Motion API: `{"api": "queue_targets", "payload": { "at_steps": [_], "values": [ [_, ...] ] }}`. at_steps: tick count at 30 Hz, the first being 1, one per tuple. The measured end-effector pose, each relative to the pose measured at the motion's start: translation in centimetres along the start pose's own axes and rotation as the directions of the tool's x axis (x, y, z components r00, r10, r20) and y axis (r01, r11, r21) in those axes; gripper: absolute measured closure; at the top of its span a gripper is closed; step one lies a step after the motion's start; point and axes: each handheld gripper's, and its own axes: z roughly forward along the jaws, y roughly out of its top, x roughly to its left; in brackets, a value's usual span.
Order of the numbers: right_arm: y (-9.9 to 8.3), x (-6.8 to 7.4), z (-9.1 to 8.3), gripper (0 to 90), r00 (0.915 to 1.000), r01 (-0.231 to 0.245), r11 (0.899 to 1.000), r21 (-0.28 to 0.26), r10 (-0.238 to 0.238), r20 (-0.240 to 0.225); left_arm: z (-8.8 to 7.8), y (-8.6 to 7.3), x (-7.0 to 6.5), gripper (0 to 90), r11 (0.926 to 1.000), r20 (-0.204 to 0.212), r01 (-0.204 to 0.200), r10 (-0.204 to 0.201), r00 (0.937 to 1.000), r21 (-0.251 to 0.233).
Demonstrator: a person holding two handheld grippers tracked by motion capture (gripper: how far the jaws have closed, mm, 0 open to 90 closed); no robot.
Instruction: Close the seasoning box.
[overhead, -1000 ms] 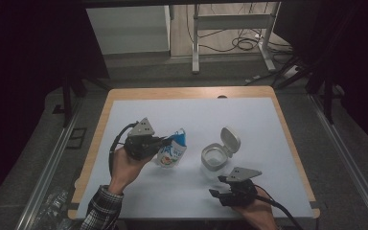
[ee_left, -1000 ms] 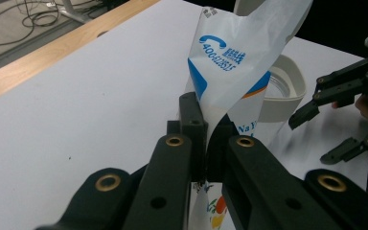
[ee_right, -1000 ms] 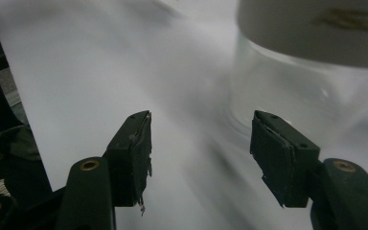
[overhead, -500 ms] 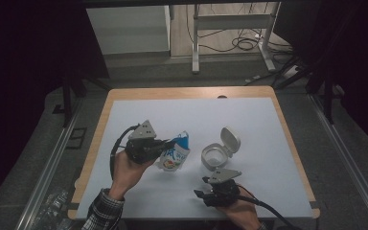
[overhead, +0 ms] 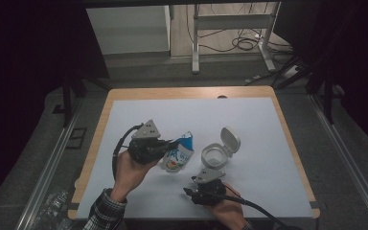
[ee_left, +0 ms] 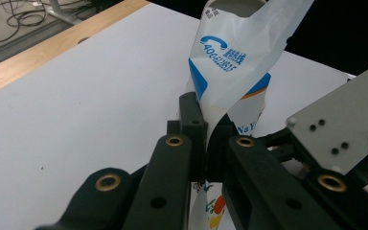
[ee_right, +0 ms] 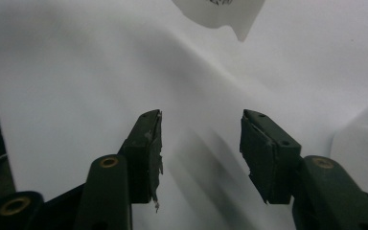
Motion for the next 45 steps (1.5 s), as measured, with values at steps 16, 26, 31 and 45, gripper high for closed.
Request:
{"api": "queue_targets", "payload": {
  "at_steps": [16, 26, 31, 45],
  "values": [
    [1.7, 0.3, 2.3, 58.1, 0.9977, 0.002, 0.998, -0.055, 0.002, 0.067, -0.4, 1.3, -1.0, 90.0, 0.9999, 0.02, -0.017, 0.017, 0.9997, -0.002],
    [2.1, 0.3, 2.8, 57.2, 0.9909, 0.028, 0.993, -0.116, -0.013, 0.134, -0.7, 1.9, -1.3, 90.0, 0.9999, 0.034, -0.01, 0.009, 0.9994, 0.003],
    [2.3, 0.3, 2.8, 56.3, 0.9844, 0.06, 0.986, -0.153, -0.033, 0.173, -0.7, 2.1, -1.4, 90.0, 0.9999, 0.038, -0.011, 0.011, 0.9992, 0.009],
    [2.6, 0.5, 2.8, 53.5, 0.9748, 0.084, 0.967, -0.242, -0.03, 0.221, -0.5, 2.5, -1.3, 90.0, 0.9998, 0.05, 0.01, -0.01, 0.9987, 0.017]
  ]
}}
